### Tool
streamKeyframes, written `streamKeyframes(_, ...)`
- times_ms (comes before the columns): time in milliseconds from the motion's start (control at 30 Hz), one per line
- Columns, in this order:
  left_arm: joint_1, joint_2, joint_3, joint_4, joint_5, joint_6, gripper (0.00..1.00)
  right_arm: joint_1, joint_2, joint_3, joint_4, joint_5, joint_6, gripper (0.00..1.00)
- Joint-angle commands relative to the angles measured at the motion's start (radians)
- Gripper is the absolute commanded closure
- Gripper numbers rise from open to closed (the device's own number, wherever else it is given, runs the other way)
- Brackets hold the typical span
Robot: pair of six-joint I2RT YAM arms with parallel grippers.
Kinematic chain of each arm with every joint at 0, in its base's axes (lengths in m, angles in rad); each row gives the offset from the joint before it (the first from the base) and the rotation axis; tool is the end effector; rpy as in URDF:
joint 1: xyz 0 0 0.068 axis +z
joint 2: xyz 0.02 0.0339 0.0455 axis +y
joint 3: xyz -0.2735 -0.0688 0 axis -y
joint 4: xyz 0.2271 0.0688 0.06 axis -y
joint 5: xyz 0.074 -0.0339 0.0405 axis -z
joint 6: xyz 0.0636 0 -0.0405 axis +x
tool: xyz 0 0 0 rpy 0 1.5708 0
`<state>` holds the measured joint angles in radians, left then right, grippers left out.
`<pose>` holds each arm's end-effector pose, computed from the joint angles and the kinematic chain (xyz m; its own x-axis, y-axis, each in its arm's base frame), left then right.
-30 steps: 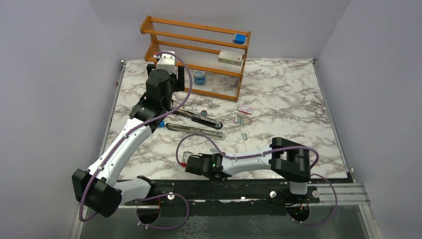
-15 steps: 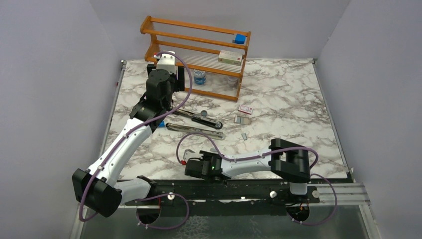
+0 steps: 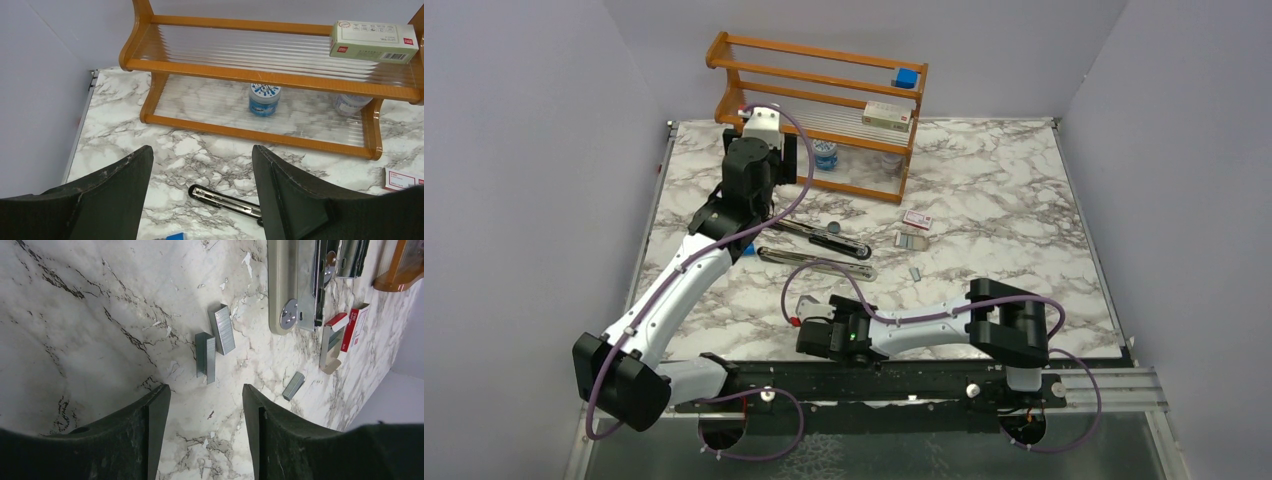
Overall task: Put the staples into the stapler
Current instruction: Place the staple at the center of the board, then adjust the staple at the center of the board.
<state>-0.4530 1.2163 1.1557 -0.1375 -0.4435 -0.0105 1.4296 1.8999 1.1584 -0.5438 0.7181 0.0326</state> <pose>0.2675 -0.0999 0.3903 -0.1771 0.0757 -0.9813 0.0152 0.9971 0.0742 0.0908 0.3413 0.1462 -0.1584 -0.9400 -0.3021 -0.7147 0.3202 -0.6218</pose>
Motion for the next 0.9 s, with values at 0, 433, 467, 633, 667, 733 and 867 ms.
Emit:
streamKeyframes(0,0.000,-0.013,0.050,0.005,-0.027,0.019,0.25,0.005,0.021,-0.028,-0.001,-0.176,0.030,0.39)
streamKeyframes(433,0.000,-0.137,0.019,-0.006,-0.125,0.010,0.25,-0.173,-0.422,-0.150,0.205,-0.365,0.118,0.43)
streamKeyframes(467,0.000,-0.147,0.005,-0.023,-0.122,-0.003,0.25,-0.216,-0.455,-0.166,0.241,-0.416,0.118,0.45)
streamKeyframes(633,0.000,-0.182,-0.081,-0.099,-0.071,-0.082,0.25,-0.397,-0.464,-0.173,0.225,-0.693,0.019,0.55)
streamKeyframes(667,0.000,-0.190,-0.104,-0.100,-0.061,-0.100,0.25,-0.418,-0.450,-0.172,0.218,-0.723,0.004,0.57)
streamKeyframes(733,0.000,-0.205,-0.143,-0.099,-0.052,-0.140,0.25,-0.457,-0.418,-0.178,0.216,-0.782,-0.014,0.62)
streamKeyframes(867,0.000,-0.209,-0.184,-0.099,-0.035,-0.181,0.25,-0.508,-0.352,-0.165,0.195,-0.791,-0.025,0.71)
